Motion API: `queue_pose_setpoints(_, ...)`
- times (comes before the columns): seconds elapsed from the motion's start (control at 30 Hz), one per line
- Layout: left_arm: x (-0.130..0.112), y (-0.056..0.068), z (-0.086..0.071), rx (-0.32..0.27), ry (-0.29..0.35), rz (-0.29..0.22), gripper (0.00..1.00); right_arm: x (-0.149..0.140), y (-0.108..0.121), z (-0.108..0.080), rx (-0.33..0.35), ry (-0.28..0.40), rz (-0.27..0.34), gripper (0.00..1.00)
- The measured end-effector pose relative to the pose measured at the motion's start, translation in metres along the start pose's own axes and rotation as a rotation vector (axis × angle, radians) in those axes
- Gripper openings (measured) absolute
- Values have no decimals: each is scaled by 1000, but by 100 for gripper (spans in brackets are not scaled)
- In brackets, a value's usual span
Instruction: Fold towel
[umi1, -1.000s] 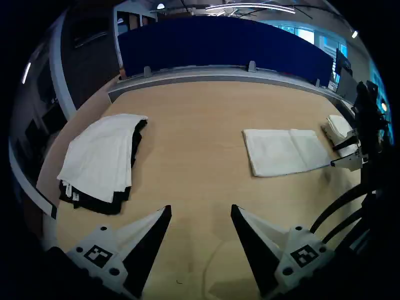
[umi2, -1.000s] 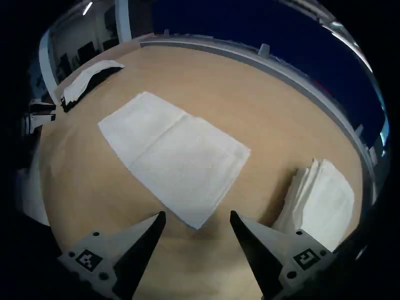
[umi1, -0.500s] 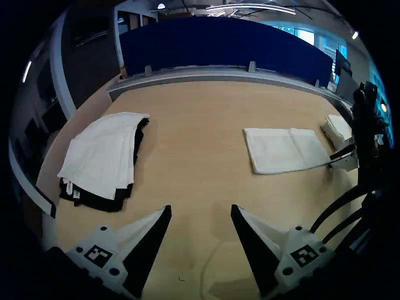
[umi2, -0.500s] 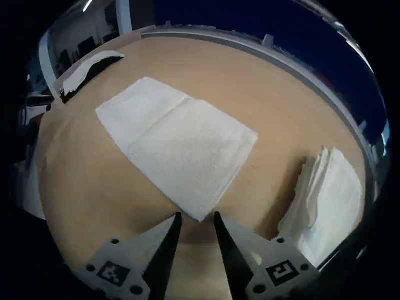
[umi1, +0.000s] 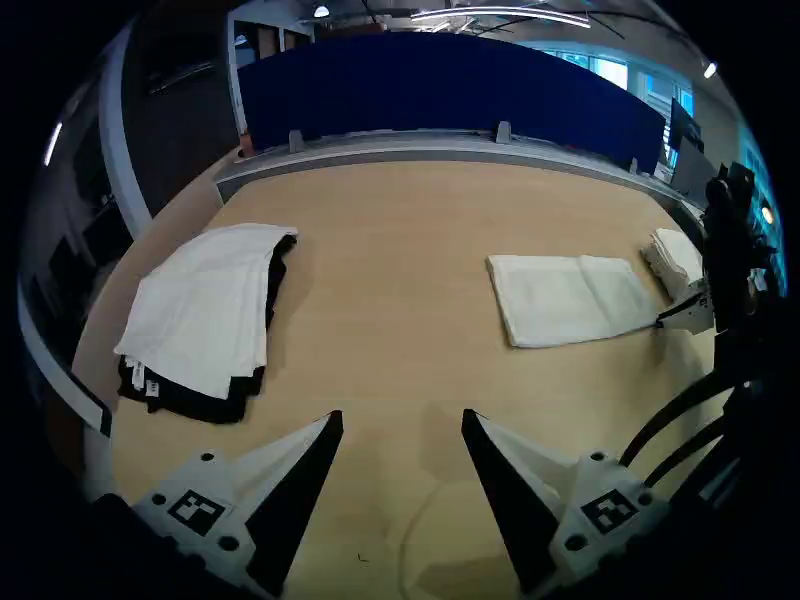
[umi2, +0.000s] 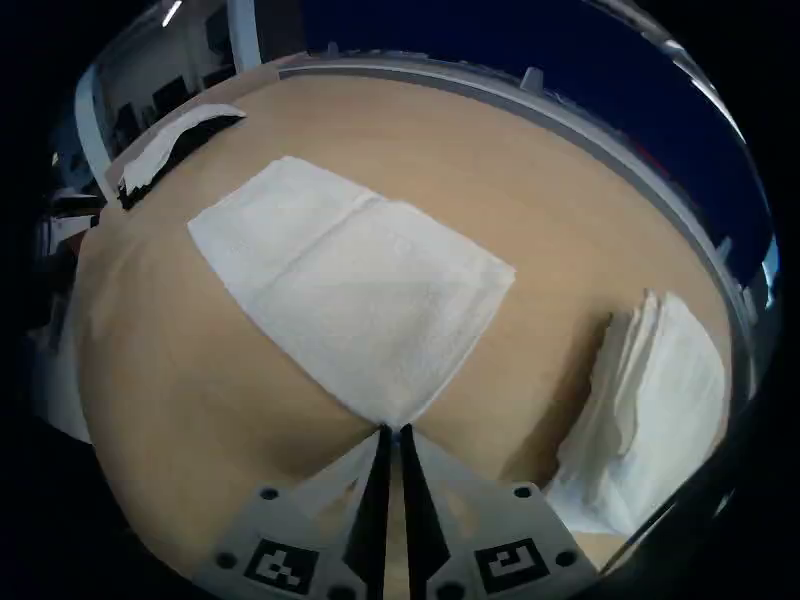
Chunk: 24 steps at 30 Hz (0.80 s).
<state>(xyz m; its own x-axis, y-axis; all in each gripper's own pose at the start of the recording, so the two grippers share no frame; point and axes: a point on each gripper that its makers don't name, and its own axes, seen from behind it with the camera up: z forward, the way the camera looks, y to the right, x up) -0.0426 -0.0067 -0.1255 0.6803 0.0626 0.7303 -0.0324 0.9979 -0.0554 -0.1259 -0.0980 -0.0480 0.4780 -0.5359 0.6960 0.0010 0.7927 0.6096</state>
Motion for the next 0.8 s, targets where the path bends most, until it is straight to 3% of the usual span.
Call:
queue_pose_setpoints(0.47, 2, -3, -1, 1, 2, 4, 88, 17, 2, -12, -10, 30, -18, 3)
queue_pose_setpoints(0.8, 4, -4, -4, 1, 11, -3, 88, 70, -8, -37, -2, 119, -75, 3)
